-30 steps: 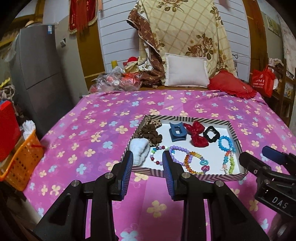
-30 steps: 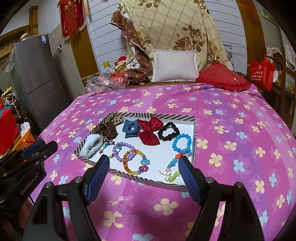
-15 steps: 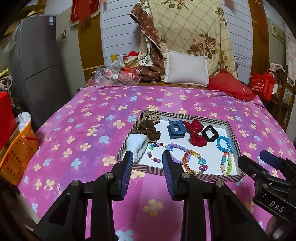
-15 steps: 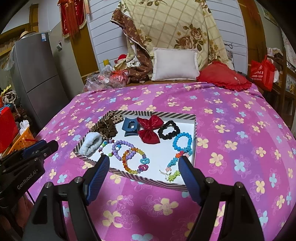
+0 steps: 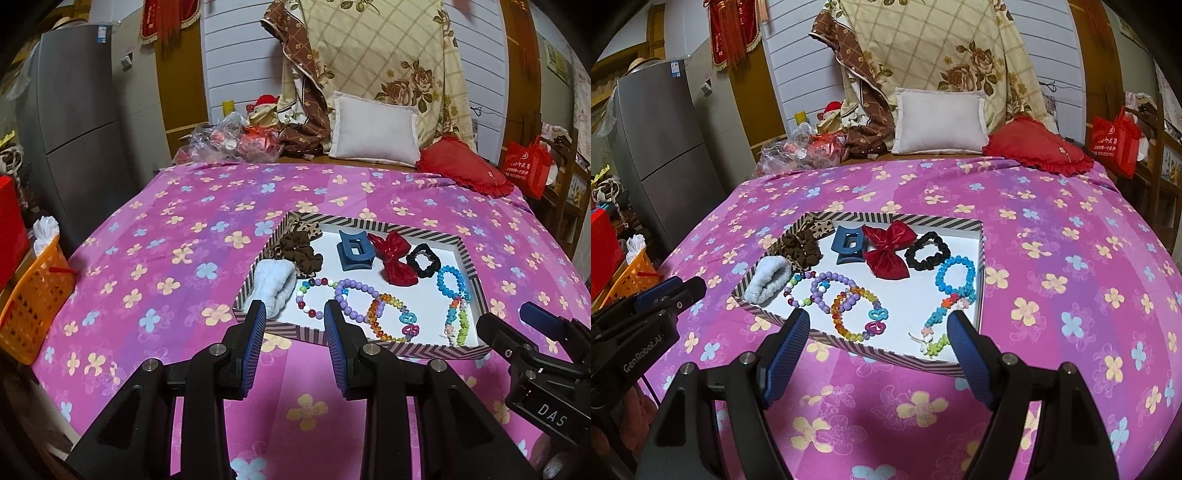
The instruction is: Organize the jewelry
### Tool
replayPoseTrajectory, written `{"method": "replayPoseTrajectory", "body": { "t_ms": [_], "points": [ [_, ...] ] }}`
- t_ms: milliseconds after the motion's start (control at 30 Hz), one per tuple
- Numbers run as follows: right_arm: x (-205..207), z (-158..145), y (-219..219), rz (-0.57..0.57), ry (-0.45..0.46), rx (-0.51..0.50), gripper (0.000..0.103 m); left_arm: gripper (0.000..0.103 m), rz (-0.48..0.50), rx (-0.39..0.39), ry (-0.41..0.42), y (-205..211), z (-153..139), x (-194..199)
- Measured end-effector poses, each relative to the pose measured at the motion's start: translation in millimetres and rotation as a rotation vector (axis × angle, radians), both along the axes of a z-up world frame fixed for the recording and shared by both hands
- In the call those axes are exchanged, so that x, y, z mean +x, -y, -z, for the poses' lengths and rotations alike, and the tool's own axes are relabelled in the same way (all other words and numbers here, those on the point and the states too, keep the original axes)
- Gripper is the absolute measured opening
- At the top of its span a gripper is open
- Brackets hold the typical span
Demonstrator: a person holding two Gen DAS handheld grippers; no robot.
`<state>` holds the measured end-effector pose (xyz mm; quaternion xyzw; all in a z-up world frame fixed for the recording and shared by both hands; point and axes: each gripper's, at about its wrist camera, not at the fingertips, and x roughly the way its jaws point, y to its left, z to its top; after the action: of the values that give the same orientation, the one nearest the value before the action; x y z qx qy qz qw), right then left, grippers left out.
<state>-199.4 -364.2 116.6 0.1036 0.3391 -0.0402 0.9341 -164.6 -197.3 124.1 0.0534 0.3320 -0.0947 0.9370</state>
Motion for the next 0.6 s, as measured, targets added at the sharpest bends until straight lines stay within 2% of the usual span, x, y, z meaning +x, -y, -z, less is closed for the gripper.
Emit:
{"method": "replayPoseTrajectory", "body": {
  "t_ms": [600],
  "points": [
    [7.2,5.0,2.3,0.004,-0.014,0.004,0.080,0.026,0.005,0.007,-0.008,1.3,7.1,5.7]
  ]
}}
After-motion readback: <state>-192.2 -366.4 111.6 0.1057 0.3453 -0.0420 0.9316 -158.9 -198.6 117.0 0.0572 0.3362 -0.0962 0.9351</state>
